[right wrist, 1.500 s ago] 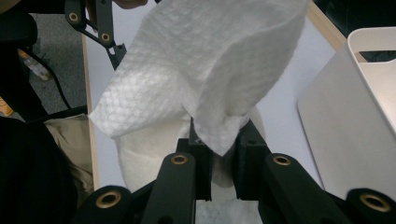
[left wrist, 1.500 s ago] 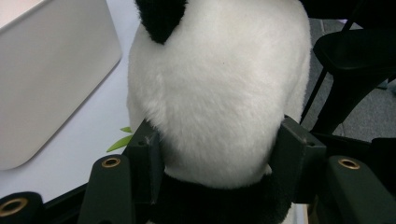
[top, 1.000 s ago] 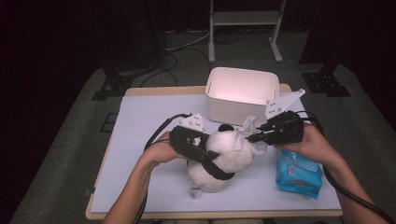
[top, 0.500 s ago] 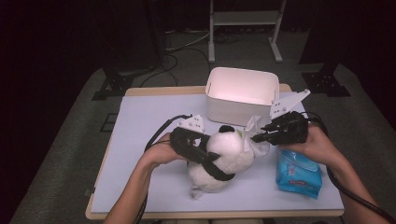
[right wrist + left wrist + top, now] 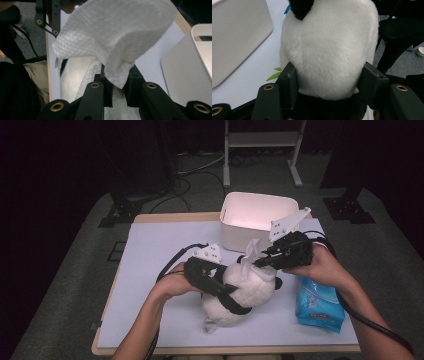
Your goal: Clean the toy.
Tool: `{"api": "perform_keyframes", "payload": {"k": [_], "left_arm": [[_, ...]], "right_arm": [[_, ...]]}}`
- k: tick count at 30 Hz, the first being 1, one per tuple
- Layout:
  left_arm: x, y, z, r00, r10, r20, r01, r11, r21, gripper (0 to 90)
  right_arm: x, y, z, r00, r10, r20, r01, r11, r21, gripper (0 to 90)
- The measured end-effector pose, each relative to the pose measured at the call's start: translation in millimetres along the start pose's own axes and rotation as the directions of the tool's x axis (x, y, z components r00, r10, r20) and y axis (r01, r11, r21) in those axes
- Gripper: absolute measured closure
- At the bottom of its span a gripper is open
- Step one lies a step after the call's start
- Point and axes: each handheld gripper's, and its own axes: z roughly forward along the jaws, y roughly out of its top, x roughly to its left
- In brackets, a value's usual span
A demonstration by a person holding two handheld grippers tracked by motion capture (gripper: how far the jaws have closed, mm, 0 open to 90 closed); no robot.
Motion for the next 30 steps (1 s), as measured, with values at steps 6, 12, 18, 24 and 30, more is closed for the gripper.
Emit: {"api": "perform_keyframes", "payload": {"k": [6, 12, 18, 24, 30], "left_arm": [[-1.3, 1.8, 7.3, 0.9999, -0.001, 0.012, 0.001, 1.0, 0.009, 37.9], [-1.6, 2.1, 11.2, 0.9997, -0.011, 0.022, 0.011, 0.9999, 0.008, 32.1], [-2.3, 0.3, 10.3, 0.9997, -0.017, 0.019, 0.016, 0.9995, 0.027, 27.1], [-2.7, -7.3, 10.1, 0.9997, -0.023, 0.01, 0.022, 0.9987, 0.046, 24.7], [-1.6, -16.7, 11.1, 0.9991, -0.04, 0.013, 0.039, 0.997, 0.067, 21.7]], "right_arm": [[-1.6, -12.0, 1.9, 0.9997, 0.023, -0.011, -0.023, 0.999, 0.03, 78.4], [-2.1, -20.0, 2.5, 0.9993, 0.035, -0.014, -0.034, 0.999, 0.039, 78.3], [-2.9, -27.6, 0.5, 0.9986, 0.049, -0.018, -0.049, 0.998, 0.031, 78.3], [-4.2, -37.4, -2.7, 0.9974, 0.069, -0.02, -0.068, 0.997, 0.031, 78.2], [-5.9, -50.5, -4.6, 0.9956, 0.09, -0.025, -0.089, 0.995, 0.036, 78.1]]}}
